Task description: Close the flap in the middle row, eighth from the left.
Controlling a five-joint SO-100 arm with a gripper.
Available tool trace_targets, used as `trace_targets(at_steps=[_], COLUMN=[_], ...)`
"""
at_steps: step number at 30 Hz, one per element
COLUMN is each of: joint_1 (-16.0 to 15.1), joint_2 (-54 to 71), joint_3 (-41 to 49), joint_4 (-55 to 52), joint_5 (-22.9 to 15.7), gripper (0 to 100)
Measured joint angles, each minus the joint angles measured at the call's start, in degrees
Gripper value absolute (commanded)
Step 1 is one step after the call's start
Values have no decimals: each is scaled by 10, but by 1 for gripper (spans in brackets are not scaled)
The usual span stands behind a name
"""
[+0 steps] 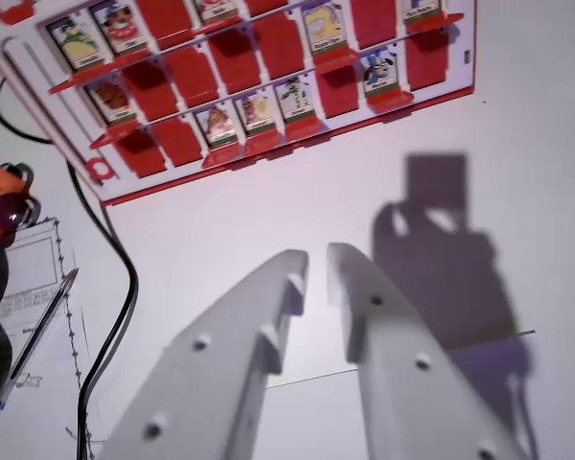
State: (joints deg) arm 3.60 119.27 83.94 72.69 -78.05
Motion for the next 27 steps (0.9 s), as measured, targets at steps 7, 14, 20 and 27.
trace_targets(at_steps=[7, 14, 20, 27], joint_1=[38, 65, 76, 90], joint_2=[-105, -203, -285, -378], joint_3=[-65, -113, -157, -210], joint_4=[3, -1, -15, -42], joint_5=[-9, -11, -10, -4], gripper=[2, 2, 2, 2])
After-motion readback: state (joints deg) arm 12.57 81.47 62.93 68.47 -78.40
